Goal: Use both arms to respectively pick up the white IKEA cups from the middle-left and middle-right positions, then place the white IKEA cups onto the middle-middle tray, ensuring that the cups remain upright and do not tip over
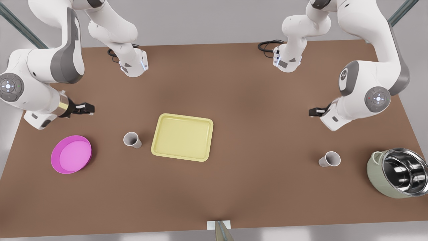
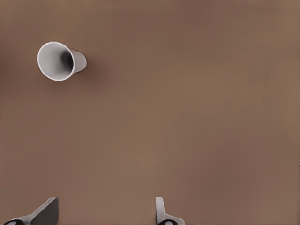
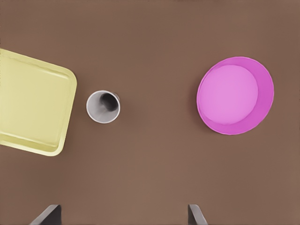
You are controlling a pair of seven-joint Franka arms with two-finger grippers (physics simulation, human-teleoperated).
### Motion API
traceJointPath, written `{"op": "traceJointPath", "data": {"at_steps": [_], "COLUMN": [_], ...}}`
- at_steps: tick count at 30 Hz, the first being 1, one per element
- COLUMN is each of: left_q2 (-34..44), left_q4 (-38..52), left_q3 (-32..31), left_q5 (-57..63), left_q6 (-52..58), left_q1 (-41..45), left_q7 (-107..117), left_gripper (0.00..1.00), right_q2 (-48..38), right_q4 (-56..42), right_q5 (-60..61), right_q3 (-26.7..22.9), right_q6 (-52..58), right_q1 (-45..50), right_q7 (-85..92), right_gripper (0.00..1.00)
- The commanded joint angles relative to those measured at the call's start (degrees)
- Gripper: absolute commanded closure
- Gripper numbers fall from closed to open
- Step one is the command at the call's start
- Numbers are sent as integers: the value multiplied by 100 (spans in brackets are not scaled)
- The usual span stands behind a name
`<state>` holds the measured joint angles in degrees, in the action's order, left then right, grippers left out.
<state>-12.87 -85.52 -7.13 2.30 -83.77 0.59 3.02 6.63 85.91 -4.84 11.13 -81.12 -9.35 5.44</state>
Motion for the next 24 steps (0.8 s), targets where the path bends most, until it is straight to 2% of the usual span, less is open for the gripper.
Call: {"op": "traceJointPath", "data": {"at_steps": [1, 3, 6, 7, 8, 10, 16, 17, 24], "left_q2": [13, -22, -1190, -1762, -2017, -2141, -2641, -2677, -2984], "left_q4": [-8, -8, 202, 501, 537, 528, 537, 537, 221], "left_q3": [9, 97, 361, 379, 379, 484, 502, 502, 607], "left_q5": [-45, -45, -63, -54, -36, -27, -36, -71, -63], "left_q6": [-755, -807, -1983, -2345, -2749, -2952, -3839, -3831, -3830], "left_q1": [2, 2, -419, -780, -912, -1088, -1140, -1220, -1281], "left_q7": [1184, 1158, 956, -213, -556, -1004, -1013, -1013, -978], "left_gripper": [0, 0, 0, 0, 0, 0, 0, 0, 0], "right_q2": [-3, 67, 391, 690, 849, 1122, 1051, 1051, 1183], "right_q4": [14, 31, 663, 770, 778, 813, 1824, 2070, 2703], "right_q5": [-8, -8, -17, -17, -17, 10, 309, 317, 458], "right_q3": [3, 3, 47, 47, 47, 47, 38, 38, 29], "right_q6": [-536, -519, -1282, -1661, -1845, -2118, -3585, -4033, -4895], "right_q1": [-5, 30, 188, 197, 249, 267, 206, 188, 100], "right_q7": [388, 379, 379, 195, 72, 54, -34, -43, -61], "right_gripper": [0, 0, 0, 0, 0, 0, 0, 0, 0]}}
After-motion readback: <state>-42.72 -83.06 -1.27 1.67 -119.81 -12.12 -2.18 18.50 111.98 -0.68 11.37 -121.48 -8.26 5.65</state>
